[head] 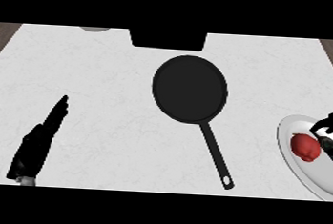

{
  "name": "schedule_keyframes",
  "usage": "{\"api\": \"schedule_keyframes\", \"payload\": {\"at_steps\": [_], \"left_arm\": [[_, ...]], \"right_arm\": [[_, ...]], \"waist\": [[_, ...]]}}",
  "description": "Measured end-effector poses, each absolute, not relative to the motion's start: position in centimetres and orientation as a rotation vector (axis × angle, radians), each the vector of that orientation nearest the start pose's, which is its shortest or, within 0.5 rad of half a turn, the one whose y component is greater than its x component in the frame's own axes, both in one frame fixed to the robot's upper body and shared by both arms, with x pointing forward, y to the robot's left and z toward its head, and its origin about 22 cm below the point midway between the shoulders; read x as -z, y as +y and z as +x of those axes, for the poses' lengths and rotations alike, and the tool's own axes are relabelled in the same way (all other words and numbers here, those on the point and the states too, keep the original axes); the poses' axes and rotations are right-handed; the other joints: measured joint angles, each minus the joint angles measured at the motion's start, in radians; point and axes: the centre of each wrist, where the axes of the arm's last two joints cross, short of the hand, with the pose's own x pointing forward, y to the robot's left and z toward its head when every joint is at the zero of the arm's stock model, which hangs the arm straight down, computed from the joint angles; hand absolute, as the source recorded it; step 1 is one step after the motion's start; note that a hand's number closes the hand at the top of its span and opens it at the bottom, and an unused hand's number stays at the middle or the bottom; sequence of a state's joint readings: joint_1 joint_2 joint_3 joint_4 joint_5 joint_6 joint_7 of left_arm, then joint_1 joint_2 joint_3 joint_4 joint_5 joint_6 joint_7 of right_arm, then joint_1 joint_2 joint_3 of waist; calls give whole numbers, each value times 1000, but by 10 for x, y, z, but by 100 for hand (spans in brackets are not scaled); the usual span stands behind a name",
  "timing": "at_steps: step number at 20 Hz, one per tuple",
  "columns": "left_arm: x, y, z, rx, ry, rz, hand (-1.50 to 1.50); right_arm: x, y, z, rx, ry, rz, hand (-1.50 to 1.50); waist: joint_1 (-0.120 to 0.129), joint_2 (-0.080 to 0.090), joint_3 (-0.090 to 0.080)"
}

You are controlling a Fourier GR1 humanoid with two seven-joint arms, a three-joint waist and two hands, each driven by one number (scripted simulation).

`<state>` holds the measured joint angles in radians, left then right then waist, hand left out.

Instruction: Pick the eggplant from the plate and place it in the pan

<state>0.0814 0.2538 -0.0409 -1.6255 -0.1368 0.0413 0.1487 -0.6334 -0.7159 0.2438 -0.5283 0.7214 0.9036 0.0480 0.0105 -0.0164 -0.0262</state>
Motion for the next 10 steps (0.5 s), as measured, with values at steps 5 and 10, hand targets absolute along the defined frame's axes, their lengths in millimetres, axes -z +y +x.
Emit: {"api": "schedule_keyframes", "payload": {"at_steps": [5,10], "left_arm": [[-10,285,227,262,-1382,331,0],[-10,283,230,272,-1391,318,0]], "right_arm": [[-47,-433,349,-1216,-200,-303,150],[-60,-412,365,-1284,-377,-409,150]], "waist": [[-3,-2,-2],[12,12,7]]}}
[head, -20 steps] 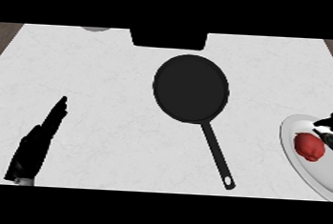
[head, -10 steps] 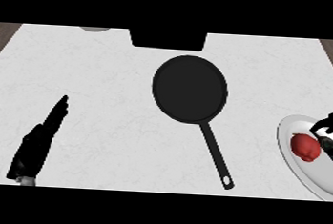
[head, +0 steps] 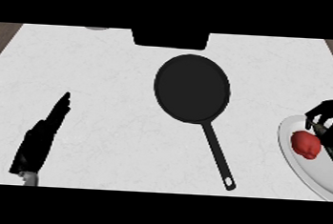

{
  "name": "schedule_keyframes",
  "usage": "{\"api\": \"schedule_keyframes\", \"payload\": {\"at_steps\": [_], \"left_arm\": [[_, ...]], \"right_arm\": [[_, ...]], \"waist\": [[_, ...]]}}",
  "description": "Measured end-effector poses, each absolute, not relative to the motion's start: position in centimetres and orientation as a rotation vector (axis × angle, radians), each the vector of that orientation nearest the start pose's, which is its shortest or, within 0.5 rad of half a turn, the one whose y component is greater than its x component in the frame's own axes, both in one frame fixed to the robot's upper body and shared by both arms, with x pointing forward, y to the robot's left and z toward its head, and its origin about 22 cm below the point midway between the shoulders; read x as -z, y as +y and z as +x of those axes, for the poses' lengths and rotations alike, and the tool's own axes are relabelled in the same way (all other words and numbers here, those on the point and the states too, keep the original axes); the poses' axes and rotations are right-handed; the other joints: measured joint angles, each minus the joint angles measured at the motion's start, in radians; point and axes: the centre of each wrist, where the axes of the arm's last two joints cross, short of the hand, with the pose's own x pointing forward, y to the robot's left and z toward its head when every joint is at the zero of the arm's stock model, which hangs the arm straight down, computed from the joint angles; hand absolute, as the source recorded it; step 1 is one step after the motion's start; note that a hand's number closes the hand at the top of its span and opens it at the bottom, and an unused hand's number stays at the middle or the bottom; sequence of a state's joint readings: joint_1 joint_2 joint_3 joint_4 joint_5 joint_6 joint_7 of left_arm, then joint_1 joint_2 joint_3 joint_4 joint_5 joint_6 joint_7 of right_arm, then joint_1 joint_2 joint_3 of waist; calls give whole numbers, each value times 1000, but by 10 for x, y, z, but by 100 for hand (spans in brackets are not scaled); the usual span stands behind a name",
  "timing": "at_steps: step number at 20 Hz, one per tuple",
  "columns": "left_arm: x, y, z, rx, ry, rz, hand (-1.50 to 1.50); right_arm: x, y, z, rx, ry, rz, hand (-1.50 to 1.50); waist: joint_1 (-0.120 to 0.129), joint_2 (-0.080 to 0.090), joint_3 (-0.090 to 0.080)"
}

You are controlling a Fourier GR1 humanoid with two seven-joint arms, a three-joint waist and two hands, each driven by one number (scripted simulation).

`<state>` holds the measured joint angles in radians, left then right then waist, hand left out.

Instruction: Pick the eggplant from the plate and place it in the pan

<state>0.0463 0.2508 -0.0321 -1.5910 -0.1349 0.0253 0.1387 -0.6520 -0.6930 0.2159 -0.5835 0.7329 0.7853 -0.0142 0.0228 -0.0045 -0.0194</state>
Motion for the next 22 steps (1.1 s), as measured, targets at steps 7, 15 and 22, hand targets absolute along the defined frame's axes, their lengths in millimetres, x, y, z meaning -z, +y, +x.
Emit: {"api": "schedule_keyframes", "payload": {"at_steps": [7,15,22], "left_arm": [[-11,275,233,296,-1410,313,0],[-14,277,235,284,-1407,313,0],[-8,275,236,283,-1401,313,0]], "right_arm": [[-85,-381,389,-1388,-819,-611,150],[-133,-366,410,-1292,-1459,-828,150],[-155,-330,433,-1232,-1802,-784,150]], "waist": [[26,20,21],[17,17,23],[10,14,21]]}}
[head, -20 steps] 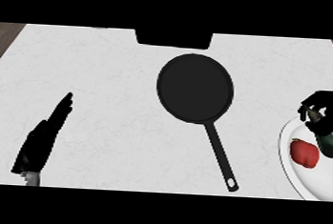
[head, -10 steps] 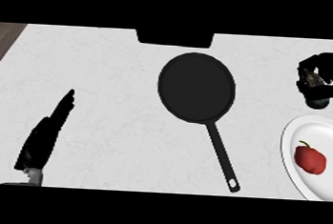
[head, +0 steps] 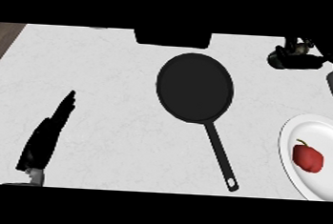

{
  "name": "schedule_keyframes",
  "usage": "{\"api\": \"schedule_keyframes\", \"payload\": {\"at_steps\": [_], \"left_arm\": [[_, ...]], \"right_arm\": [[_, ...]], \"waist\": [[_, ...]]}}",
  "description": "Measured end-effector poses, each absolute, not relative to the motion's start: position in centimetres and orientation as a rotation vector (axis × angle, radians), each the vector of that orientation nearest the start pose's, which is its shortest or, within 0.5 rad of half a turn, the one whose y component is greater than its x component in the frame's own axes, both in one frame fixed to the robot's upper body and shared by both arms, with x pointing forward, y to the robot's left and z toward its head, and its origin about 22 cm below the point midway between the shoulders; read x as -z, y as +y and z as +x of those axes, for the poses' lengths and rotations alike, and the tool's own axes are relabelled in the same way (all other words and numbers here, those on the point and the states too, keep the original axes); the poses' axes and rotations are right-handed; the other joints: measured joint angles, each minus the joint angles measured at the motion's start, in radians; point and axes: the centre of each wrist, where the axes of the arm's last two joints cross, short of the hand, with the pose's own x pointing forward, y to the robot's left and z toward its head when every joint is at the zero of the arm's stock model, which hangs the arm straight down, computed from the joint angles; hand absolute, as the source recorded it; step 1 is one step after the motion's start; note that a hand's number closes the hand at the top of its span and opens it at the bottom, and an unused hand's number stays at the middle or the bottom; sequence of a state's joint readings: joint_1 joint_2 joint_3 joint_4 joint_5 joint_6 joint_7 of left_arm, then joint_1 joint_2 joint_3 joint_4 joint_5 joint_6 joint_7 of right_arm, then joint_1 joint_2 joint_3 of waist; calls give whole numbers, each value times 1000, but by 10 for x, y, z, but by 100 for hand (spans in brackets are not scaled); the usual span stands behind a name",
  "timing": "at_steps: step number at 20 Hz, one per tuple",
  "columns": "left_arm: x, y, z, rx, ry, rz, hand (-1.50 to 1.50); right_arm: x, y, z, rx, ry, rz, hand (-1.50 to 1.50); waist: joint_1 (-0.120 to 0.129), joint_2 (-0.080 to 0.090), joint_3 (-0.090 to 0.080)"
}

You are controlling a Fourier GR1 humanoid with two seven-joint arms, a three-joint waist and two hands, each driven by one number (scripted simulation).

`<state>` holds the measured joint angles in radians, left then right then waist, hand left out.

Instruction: Pick the eggplant from the plate and place it in the pan

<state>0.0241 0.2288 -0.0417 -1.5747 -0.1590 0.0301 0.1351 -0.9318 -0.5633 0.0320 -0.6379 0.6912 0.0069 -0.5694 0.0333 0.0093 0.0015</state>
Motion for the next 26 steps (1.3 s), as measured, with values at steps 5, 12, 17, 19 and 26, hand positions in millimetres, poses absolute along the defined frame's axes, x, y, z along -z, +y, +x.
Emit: {"api": "schedule_keyframes", "payload": {"at_steps": [5,12,17,19,26], "left_arm": [[-8,275,232,277,-1395,315,0],[-8,276,229,284,-1395,312,0],[-10,276,235,287,-1405,320,0],[-15,274,238,291,-1407,314,0],[-16,270,237,303,-1418,303,0]], "right_arm": [[-161,-282,452,-1207,-1870,-633,150],[-150,-199,467,-1192,-1832,-461,150],[-127,-151,465,-1226,-1772,-376,150],[-117,-129,462,-1256,-1742,-369,150],[-75,-94,446,-1408,-1597,-328,150]], "waist": [[-1,-2,-1],[5,0,-2],[8,3,-1],[13,5,-2],[34,12,-2]]}}
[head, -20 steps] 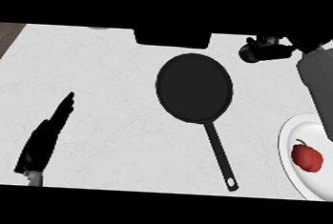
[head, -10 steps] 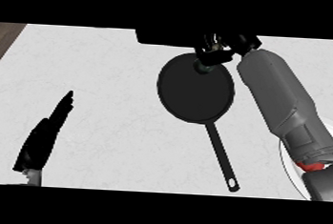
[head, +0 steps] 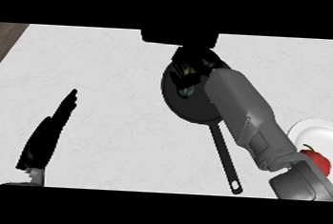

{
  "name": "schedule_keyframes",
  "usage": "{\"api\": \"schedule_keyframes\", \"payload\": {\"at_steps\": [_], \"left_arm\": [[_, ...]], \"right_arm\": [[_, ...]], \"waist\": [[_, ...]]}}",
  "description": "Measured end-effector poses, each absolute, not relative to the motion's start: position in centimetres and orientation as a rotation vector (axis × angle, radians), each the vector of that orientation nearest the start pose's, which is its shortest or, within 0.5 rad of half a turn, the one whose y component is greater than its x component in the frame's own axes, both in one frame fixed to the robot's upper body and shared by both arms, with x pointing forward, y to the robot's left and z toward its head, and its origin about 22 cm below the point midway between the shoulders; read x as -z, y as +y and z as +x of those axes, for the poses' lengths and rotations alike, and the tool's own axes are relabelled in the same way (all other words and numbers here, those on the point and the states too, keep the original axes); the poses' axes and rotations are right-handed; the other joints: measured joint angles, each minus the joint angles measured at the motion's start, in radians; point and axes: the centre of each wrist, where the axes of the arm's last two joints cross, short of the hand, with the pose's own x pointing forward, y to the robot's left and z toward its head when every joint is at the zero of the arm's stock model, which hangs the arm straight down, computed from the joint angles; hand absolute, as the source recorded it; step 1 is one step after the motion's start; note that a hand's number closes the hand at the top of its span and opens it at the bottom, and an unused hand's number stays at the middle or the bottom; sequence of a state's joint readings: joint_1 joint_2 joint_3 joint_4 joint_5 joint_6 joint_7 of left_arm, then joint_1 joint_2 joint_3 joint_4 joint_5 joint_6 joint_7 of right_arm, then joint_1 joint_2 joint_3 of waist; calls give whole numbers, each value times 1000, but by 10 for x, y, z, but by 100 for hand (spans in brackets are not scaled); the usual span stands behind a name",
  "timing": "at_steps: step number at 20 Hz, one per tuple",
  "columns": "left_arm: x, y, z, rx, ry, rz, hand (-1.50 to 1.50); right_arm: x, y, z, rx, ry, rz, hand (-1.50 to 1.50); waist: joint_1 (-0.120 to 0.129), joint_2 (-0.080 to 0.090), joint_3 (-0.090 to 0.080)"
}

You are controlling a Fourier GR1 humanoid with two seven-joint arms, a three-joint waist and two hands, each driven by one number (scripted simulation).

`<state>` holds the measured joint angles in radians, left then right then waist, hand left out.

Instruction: Pick the eggplant from the plate and place it in the pan

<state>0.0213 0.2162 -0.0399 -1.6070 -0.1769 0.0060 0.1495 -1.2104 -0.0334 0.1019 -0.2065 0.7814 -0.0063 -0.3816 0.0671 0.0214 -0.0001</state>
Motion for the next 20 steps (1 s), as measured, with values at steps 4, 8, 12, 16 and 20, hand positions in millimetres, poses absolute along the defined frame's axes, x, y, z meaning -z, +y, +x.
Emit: {"api": "schedule_keyframes", "payload": {"at_steps": [4,8,12,16,20], "left_arm": [[-18,270,239,317,-1422,296,0],[-19,262,241,327,-1428,292,0],[-19,261,243,328,-1427,282,0],[-18,264,242,323,-1425,282,0],[-15,266,240,320,-1424,289,0]], "right_arm": [[-56,-95,441,-1292,-1437,-188,-150],[-50,-98,439,-1155,-1409,-60,-150],[-50,-98,439,-977,-1507,14,-150],[-56,-99,442,-789,-1585,31,-150],[-69,-108,449,-587,-1618,7,-150]], "waist": [[13,6,0],[24,4,0],[27,5,1],[24,7,1],[12,7,1]]}}
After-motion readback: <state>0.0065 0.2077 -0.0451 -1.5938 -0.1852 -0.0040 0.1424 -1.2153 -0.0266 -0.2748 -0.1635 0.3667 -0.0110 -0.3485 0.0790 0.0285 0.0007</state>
